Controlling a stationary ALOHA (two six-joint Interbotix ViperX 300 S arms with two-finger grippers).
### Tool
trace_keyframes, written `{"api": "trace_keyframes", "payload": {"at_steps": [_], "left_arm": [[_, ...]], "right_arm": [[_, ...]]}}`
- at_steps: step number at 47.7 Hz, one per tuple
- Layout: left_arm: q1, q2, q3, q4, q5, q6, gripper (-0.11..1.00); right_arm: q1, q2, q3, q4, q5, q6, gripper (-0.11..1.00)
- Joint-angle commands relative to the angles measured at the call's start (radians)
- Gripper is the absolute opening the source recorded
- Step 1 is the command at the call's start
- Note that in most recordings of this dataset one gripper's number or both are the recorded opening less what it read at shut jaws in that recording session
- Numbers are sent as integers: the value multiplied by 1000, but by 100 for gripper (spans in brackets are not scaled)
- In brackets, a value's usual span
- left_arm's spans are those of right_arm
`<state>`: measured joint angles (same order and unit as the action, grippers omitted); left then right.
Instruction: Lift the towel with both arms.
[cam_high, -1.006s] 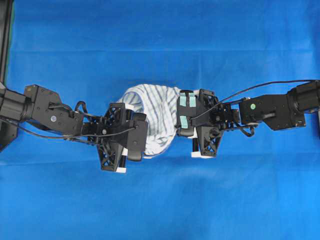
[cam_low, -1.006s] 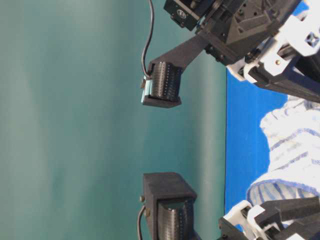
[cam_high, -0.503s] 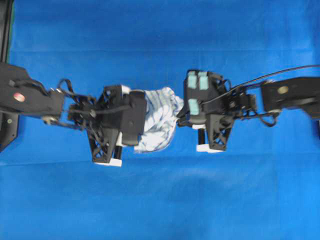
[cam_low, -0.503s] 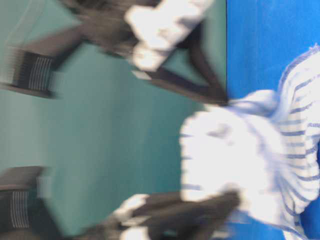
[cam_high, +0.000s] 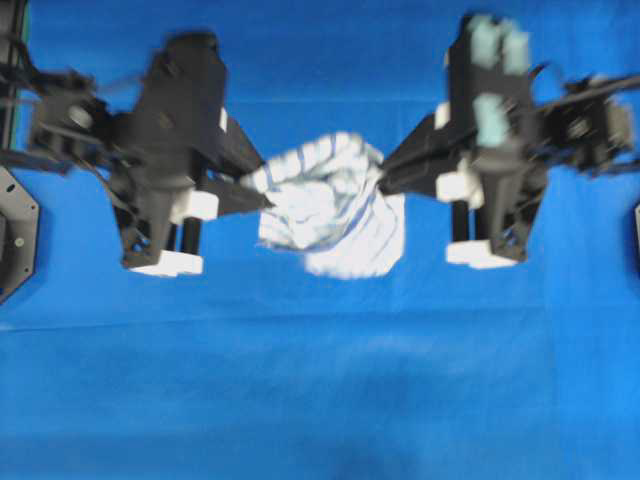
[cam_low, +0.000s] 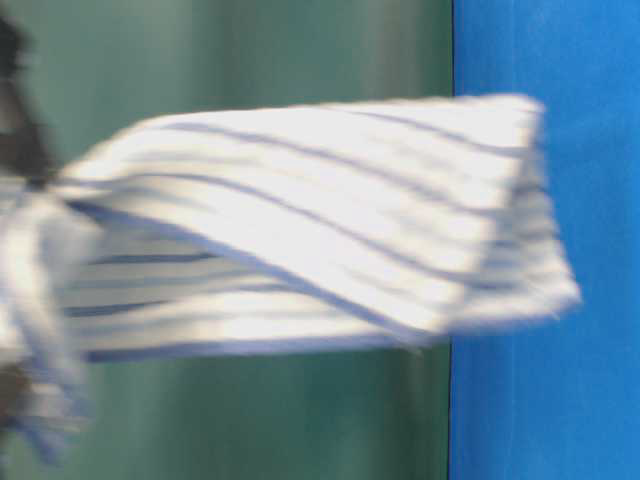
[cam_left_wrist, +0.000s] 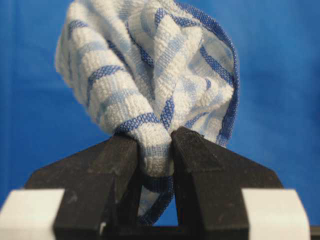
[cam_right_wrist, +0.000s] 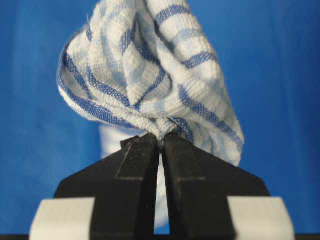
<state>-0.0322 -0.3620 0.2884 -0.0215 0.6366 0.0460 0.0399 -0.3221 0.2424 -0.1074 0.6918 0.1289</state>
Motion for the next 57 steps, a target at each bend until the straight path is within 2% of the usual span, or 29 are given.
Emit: {"api": "trace_keyframes", "payload": {"at_steps": [1, 13, 19, 28, 45, 48, 53, 54, 57], "left_arm": [[3, -25, -94, 5, 34, 2, 12], [6, -23, -247, 9, 115, 3, 12], [6, -23, -291, 9, 143, 3, 12], [6, -21, -288, 9, 146, 6, 12], [6, -34, -281, 9, 140, 77, 13], [9, -38, -278, 9, 135, 75, 24], [9, -54, -259, 9, 121, 72, 57], [9, -60, -256, 9, 120, 72, 63], [9, -74, -244, 9, 112, 72, 80]], "right_arm": [[3, -29, -91, -15, 52, -3, 4], [18, -37, -270, -20, 190, -14, 4], [32, -37, -321, -20, 221, -32, 4], [37, -29, -322, -20, 224, -52, 4], [40, -25, -322, -20, 219, -63, 4], [38, -25, -322, -21, 219, -66, 4], [38, -17, -321, -20, 219, -66, 5], [38, -15, -321, -20, 221, -66, 8], [38, -11, -316, -20, 225, -67, 28]]}}
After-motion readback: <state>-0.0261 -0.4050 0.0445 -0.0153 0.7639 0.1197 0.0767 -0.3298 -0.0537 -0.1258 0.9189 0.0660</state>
